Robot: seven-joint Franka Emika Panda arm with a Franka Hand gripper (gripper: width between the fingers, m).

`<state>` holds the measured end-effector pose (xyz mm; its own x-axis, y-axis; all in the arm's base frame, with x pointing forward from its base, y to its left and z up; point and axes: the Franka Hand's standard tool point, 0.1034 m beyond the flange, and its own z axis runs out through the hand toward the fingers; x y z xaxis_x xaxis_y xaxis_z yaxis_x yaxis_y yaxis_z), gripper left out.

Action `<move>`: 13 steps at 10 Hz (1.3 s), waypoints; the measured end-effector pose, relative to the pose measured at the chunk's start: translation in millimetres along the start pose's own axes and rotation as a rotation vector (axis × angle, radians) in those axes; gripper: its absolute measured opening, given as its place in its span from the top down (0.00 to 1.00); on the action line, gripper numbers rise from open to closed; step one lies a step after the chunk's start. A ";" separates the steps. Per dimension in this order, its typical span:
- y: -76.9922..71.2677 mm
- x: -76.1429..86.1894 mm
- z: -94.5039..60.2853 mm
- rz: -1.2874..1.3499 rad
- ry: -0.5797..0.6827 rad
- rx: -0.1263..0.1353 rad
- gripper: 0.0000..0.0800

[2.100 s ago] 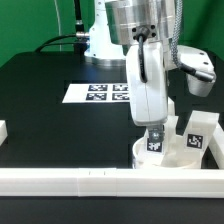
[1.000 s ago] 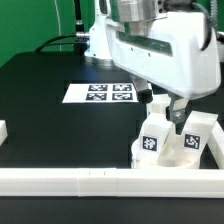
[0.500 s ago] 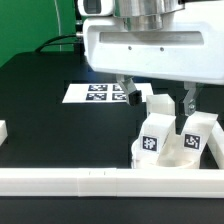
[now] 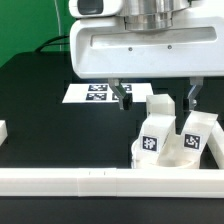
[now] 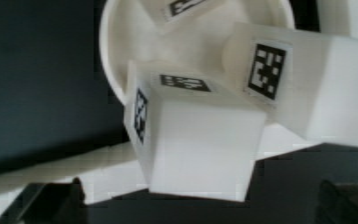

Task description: Assemble stool

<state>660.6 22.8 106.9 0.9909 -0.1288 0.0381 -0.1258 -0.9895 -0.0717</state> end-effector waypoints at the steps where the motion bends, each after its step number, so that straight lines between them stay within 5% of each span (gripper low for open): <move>1: 0.1 0.1 0.0 -0.112 0.000 -0.008 0.19; 13: 8.2 -1.8 8.3 -0.883 -0.033 -0.069 0.19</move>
Offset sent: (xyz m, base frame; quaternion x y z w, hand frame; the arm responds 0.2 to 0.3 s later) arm 0.0000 0.0000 0.0000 0.0000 0.0000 -0.1938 0.9810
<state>658.2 15.5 98.0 0.7282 0.6851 0.0220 0.6844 -0.7285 0.0307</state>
